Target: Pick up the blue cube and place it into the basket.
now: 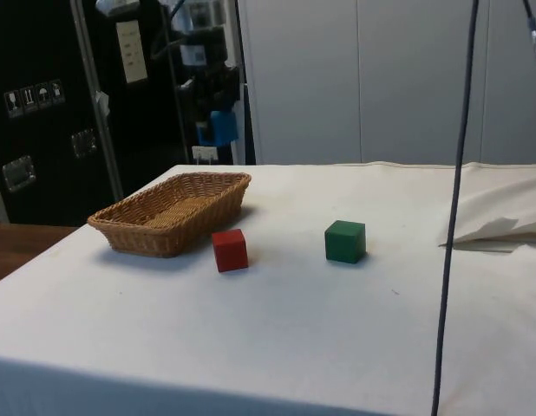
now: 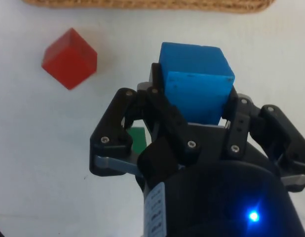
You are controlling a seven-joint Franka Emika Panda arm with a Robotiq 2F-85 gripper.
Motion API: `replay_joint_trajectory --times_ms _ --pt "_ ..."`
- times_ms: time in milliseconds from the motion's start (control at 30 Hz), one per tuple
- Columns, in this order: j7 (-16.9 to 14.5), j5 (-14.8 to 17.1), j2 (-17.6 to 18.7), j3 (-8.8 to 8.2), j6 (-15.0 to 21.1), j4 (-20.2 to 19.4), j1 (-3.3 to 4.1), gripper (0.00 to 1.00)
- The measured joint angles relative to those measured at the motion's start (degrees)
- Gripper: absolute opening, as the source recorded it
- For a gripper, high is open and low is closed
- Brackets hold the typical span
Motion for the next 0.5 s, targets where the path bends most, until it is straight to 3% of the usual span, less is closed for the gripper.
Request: replay_joint_trajectory --times_ms 233,500 --pt "-0.3 0.6 3.4 0.0 0.0 3.5 0.0 0.03" --pt "-2.3 3.6 9.5 -0.34 0.0 9.6 -0.4 0.03"
